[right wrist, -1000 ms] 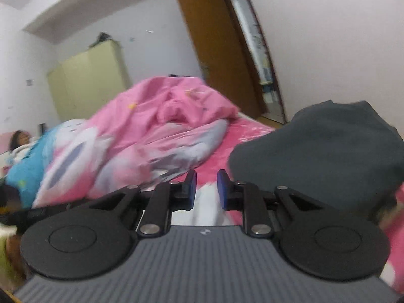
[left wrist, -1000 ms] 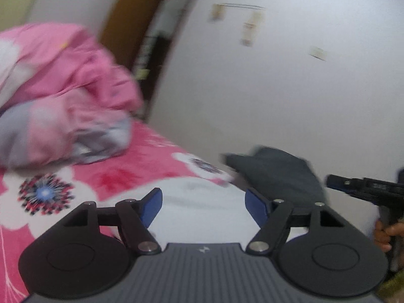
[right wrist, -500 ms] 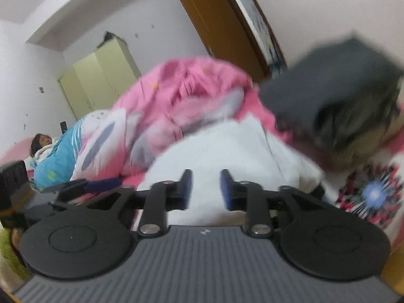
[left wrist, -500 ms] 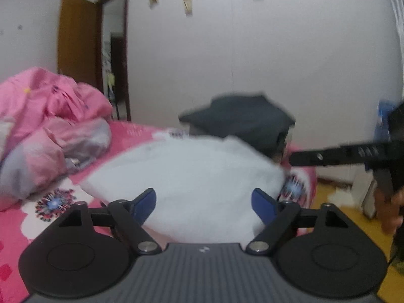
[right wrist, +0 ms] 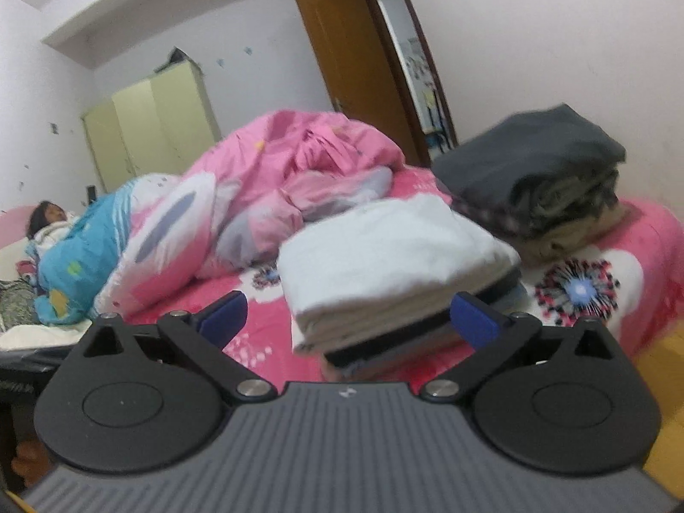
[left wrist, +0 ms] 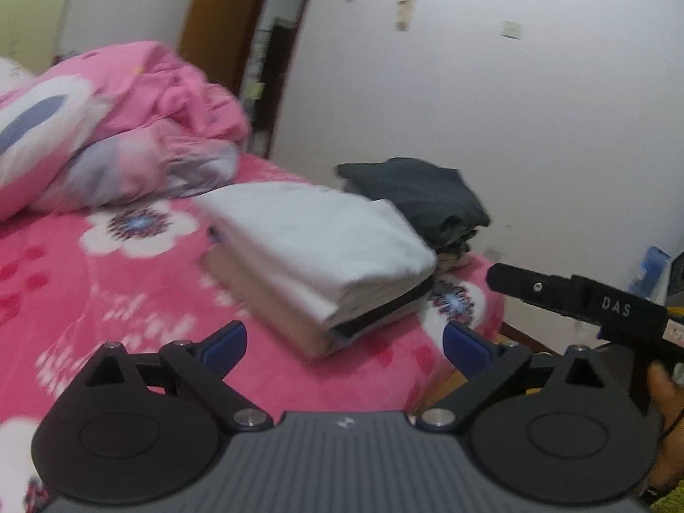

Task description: Fold clothes

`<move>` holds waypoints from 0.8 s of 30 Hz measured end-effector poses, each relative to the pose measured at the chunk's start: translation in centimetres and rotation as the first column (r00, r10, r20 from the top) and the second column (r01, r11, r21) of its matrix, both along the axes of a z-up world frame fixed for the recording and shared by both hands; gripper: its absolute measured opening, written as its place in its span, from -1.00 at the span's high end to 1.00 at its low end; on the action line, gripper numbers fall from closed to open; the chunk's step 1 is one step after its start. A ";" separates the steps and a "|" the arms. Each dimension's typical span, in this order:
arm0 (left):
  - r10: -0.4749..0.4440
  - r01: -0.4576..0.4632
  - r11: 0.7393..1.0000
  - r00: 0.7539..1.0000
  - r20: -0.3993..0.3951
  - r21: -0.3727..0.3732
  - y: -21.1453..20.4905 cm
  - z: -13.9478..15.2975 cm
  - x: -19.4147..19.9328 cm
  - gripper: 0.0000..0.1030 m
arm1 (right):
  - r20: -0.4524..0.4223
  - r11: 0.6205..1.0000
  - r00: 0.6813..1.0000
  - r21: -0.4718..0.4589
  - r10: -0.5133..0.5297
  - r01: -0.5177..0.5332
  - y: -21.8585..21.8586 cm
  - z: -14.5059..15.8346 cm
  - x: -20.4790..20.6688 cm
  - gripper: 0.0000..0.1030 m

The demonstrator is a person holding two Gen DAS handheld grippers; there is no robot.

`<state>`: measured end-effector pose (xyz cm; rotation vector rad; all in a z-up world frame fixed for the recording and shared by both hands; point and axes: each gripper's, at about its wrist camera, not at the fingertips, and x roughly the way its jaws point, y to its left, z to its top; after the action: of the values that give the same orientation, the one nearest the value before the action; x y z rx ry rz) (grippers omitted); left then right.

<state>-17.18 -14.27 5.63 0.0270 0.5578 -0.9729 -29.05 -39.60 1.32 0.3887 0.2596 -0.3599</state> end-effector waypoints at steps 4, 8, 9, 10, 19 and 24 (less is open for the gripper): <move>0.069 -0.069 0.998 0.998 -0.008 0.016 1.9 -0.2 -0.6 -0.98 | -0.089 0.995 0.991 -0.032 -0.099 0.097 2.2 -0.6 0.4 -0.98; 0.127 -0.127 0.992 0.992 -0.004 0.018 3.3 0.1 -0.8 -0.99 | -0.131 0.985 0.978 -0.064 -0.165 0.158 4.2 -1.1 0.7 -0.98; 0.142 -0.142 0.990 0.990 -0.003 0.019 3.7 0.2 -0.8 -1.00 | -0.137 0.983 0.975 -0.069 -0.176 0.168 4.6 -1.2 0.7 -0.98; 0.157 -0.157 0.987 0.988 0.002 0.019 3.9 0.4 -0.8 -1.00 | -0.139 0.983 0.974 -0.069 -0.181 0.173 4.9 -1.2 0.7 -0.98; 0.263 -0.268 0.955 0.963 0.052 0.128 4.2 0.2 -0.3 -1.00 | -0.231 0.974 0.947 -0.103 -0.222 0.203 6.3 -1.1 1.7 -0.98; 0.271 -0.271 0.954 0.962 0.017 0.130 4.7 -0.3 0.6 -1.00 | -0.236 0.970 0.941 -0.099 -0.241 0.223 6.7 -1.1 2.4 -0.98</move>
<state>-16.60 -9.57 5.31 0.0661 0.6083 -0.6677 -26.69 -32.93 0.24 0.3039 0.4452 -0.6507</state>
